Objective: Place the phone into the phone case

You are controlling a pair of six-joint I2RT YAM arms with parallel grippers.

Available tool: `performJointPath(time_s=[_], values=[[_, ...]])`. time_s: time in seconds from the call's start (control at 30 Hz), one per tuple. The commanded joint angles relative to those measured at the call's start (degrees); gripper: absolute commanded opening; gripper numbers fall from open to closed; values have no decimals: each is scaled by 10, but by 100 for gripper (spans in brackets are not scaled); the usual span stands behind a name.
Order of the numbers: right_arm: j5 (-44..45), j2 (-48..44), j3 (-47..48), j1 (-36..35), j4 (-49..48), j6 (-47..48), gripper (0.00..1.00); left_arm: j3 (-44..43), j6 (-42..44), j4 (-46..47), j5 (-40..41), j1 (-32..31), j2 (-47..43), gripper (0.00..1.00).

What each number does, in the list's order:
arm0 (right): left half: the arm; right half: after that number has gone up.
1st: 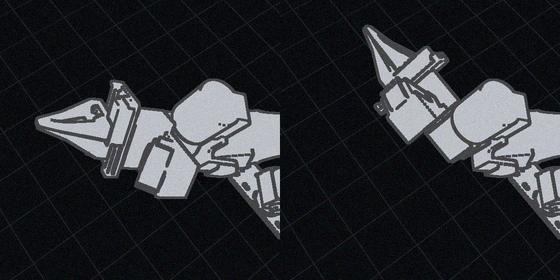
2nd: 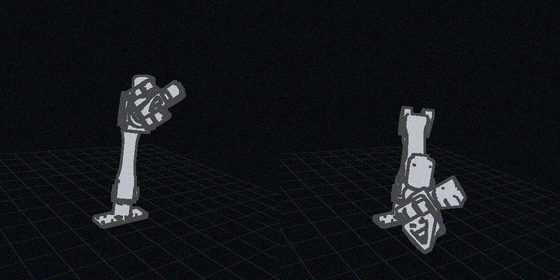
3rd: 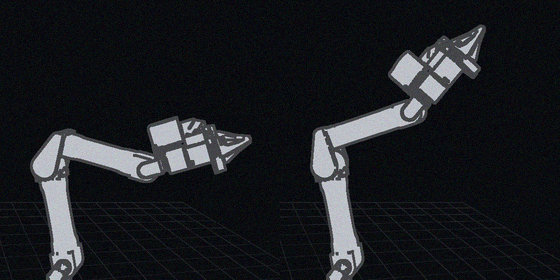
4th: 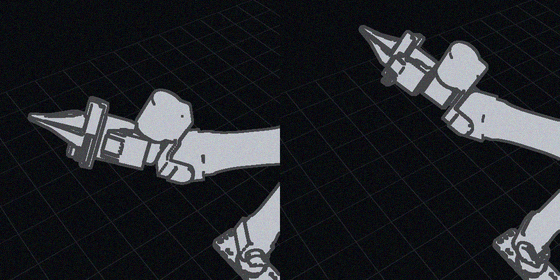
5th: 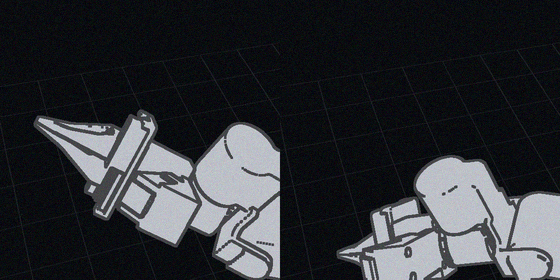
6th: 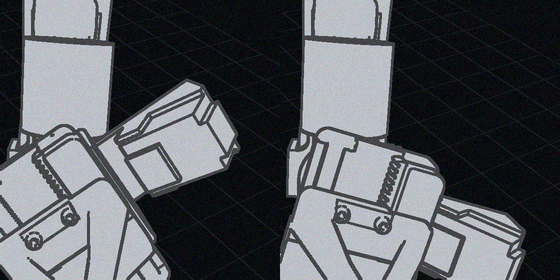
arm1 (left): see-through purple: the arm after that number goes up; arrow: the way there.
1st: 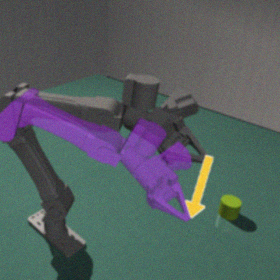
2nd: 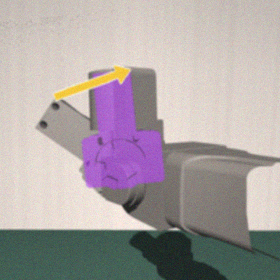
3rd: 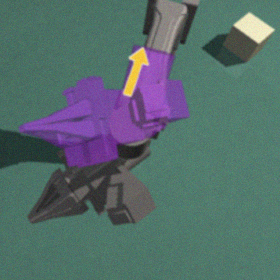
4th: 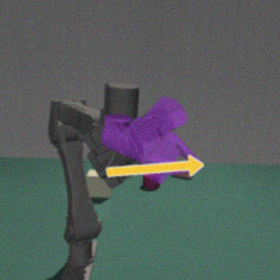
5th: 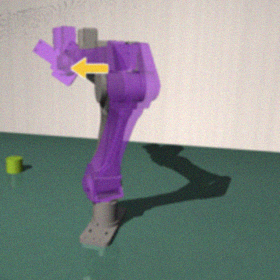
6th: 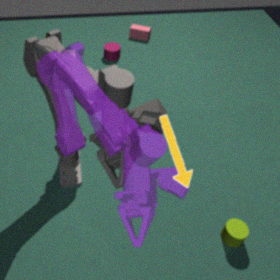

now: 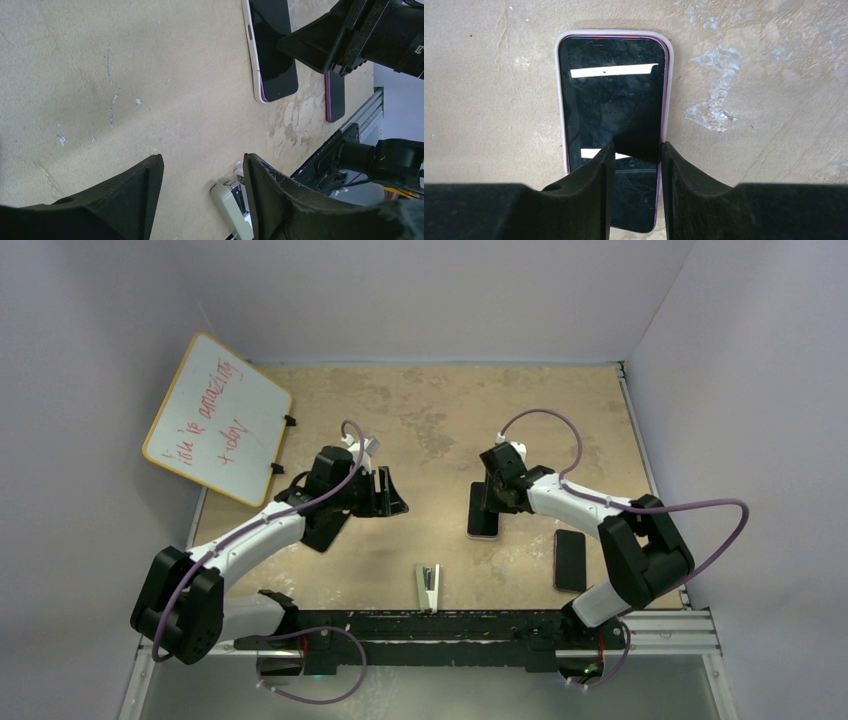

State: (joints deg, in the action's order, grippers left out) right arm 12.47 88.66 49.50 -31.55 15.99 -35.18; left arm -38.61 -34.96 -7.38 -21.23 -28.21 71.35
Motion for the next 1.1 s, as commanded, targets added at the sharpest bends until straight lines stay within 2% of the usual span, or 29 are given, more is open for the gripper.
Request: performJointPath(time_s=[0.0, 0.3, 0.63, 0.87, 1.07], values=[[-123, 25, 3, -41, -54, -30, 36, 3, -8, 27, 0, -3, -6, 61], [-178, 29, 5, -59, -87, -14, 36, 5, -16, 48, -10, -4, 8, 60], [-172, 44, 29, -92, -85, -1, 36, 11, -16, 56, -6, -7, 20, 57], [-133, -10, 10, -85, -31, -19, 48, 9, -11, 84, -11, -9, 48, 55], [-134, -47, -28, -60, -54, -38, 48, 2, -17, 129, -34, -15, 95, 54]])
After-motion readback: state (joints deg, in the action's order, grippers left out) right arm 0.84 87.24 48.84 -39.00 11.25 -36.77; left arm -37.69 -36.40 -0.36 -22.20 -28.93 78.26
